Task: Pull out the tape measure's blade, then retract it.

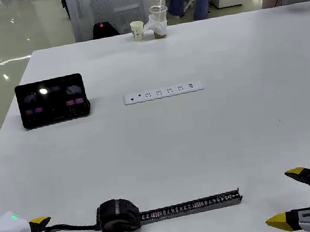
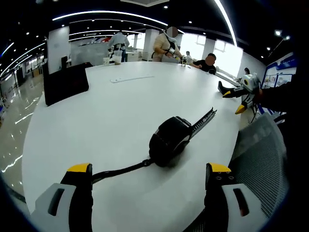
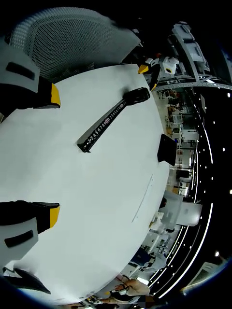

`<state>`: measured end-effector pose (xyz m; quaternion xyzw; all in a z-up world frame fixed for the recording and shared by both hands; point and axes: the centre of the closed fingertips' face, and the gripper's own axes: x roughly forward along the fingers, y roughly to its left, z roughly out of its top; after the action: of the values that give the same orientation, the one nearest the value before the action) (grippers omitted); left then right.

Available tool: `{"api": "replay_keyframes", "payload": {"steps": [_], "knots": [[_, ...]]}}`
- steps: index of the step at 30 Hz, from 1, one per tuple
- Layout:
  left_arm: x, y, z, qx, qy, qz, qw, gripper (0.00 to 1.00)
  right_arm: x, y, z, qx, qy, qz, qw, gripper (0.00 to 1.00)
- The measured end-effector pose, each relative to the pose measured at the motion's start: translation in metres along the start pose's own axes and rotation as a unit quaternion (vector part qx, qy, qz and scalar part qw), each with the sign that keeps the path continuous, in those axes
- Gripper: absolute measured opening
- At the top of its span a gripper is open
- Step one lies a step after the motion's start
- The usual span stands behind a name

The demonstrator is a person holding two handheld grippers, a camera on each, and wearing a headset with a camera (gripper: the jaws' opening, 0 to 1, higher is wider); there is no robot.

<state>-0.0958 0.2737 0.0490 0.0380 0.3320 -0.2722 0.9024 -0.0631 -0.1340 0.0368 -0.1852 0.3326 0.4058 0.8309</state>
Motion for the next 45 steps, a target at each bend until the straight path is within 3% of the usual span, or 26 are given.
{"api": "replay_keyframes", "payload": {"steps": [9,13,22,31,33,40,45], "knots": [[-0.006,0.001,-0.005,0.007,-0.001,0.015,0.9999,0.99,-0.004,0.005,-0.012,0.011,-0.001,0.000,0.9999,0.90],[-0.008,0.001,-0.001,0.011,-0.008,0.024,0.9996,0.99,-0.005,0.007,-0.015,0.022,-0.003,0.006,0.9997,0.99],[-0.008,-0.005,0.002,0.020,-0.011,0.023,0.9995,0.99,-0.012,0.006,-0.016,0.012,-0.002,0.005,0.9999,0.99],[-0.009,-0.006,-0.006,0.022,0.003,0.031,0.9993,0.99,-0.012,0.006,-0.020,0.010,0.005,0.013,0.9999,0.99],[-0.008,-0.006,-0.007,0.009,0.005,0.029,0.9995,0.99,-0.011,0.006,-0.021,0.009,0.005,0.015,0.9998,0.99],[0.000,-0.012,-0.001,0.012,0.002,0.025,0.9996,0.99,-0.013,0.005,-0.020,0.008,0.007,0.018,0.9998,0.99],[0.009,-0.019,0.004,0.006,-0.003,0.017,0.9998,0.99,-0.012,0.004,-0.019,-0.015,0.010,0.026,0.9995,0.99]]}}
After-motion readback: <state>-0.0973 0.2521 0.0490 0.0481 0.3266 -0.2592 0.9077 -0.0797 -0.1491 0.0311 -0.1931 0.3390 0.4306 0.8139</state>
